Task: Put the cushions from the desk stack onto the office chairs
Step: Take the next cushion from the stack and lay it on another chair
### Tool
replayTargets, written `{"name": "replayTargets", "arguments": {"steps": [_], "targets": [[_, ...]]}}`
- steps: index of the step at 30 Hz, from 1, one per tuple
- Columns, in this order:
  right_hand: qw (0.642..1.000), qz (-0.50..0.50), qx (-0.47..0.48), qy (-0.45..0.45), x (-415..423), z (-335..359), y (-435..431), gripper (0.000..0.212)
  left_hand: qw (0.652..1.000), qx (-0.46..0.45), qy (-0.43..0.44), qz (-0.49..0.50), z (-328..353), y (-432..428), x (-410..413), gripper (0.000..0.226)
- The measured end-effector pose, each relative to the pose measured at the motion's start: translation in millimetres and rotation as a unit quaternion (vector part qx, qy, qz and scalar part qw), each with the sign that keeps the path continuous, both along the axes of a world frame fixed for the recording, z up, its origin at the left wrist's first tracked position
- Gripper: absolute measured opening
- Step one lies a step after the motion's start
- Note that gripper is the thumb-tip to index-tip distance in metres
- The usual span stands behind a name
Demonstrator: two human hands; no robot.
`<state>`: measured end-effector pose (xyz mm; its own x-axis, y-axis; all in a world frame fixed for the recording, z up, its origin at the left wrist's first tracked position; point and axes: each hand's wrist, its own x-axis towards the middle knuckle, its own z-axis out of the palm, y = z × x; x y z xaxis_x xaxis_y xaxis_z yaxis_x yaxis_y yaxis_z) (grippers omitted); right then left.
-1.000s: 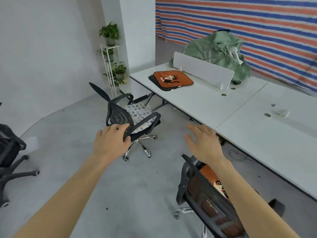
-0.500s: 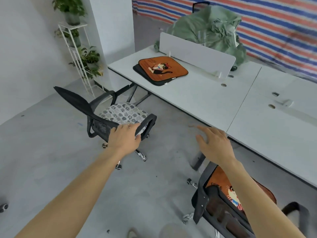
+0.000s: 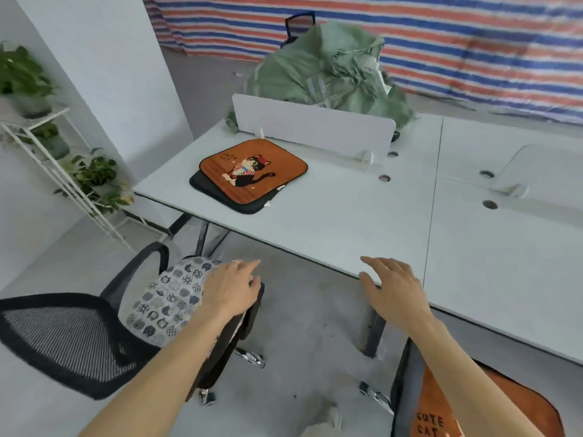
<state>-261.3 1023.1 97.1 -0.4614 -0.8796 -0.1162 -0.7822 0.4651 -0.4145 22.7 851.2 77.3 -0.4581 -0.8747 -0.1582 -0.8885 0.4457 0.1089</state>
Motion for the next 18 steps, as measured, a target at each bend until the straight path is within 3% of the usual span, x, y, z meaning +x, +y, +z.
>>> {"name": "replayTargets", "arguments": {"steps": [8, 18], "targets": [[0.999, 0.024, 0.046, -0.012, -60.7, -5.6, -127.4, 0.047, 0.999, -0.007, -0.007, 0.04, 2.6, -112.0, -53.8, 0.05], [0.985, 0.029, 0.172, -0.016, -107.2, -65.6, -245.4, 0.048, 0.993, 0.104, -0.041, 0.033, -67.5, -244.2, -121.1, 0.052]]}}
